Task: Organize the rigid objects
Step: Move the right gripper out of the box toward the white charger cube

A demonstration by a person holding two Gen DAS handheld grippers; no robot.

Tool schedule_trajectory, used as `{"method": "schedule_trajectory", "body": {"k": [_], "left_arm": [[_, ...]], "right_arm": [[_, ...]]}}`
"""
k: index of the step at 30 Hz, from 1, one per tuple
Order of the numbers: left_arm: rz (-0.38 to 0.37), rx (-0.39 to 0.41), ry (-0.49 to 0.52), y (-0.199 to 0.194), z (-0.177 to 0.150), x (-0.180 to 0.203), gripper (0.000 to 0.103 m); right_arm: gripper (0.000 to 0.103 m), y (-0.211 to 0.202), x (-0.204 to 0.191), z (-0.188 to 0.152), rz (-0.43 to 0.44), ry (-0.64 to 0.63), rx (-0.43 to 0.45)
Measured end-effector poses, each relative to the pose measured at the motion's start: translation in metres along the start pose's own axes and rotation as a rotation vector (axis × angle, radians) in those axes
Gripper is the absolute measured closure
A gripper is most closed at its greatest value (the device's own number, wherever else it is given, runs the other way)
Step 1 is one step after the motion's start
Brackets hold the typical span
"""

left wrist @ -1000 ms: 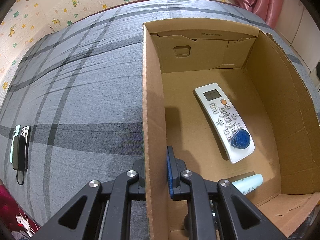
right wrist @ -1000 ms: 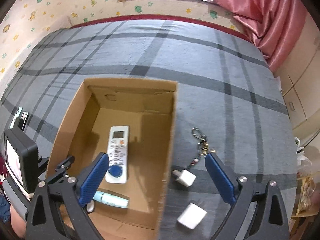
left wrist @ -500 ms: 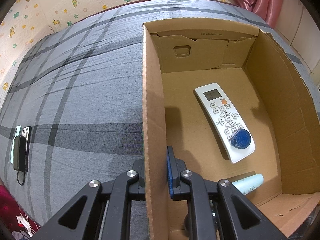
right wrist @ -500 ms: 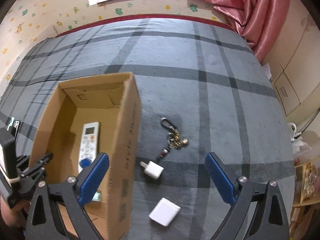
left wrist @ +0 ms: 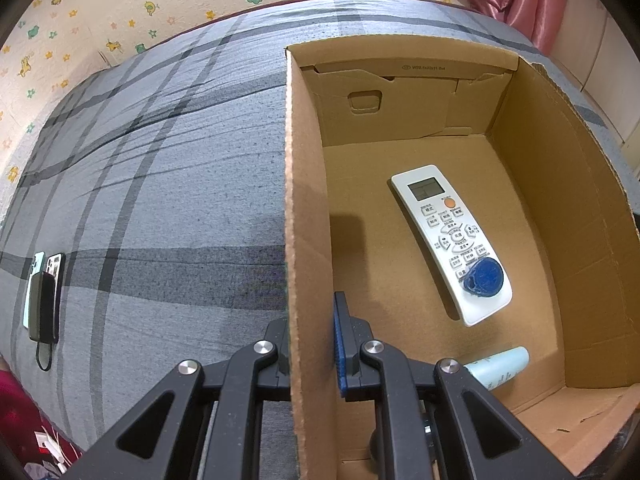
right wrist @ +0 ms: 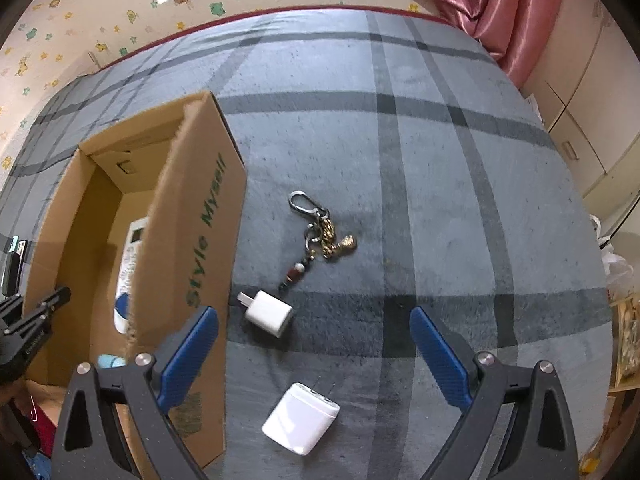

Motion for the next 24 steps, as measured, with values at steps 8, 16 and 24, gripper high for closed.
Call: {"method": "schedule_trajectory", "body": {"k": [8, 16, 24], "left_arm": [[0.002, -0.001, -0.002, 0.0, 0.0, 0.001, 0.09], [0.004, -0.005, -0.003, 0.0, 0.001, 0.0, 0.09], [0.014, -0.01, 0.004, 0.0, 0.002, 0.001, 0.09]], "right_arm": [[0.004, 0.011, 0.006, 0.0, 0.053, -0.054, -0.019], [0.004, 0.034, -0.002, -0.005, 0.05, -0.178, -0.068], [0.004, 0.06, -0.008, -0.004, 0.088, -0.264, -0.127]]}}
Point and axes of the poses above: each gripper's, at about its wrist camera, not at the fingertips, and y roughly the way its jaws point, x to its right, z to its top, the point moved 1 cm from there along y, roughly the way its jaws point, and after that the axes turned 10 degrees about y, right-handed, at the moved point
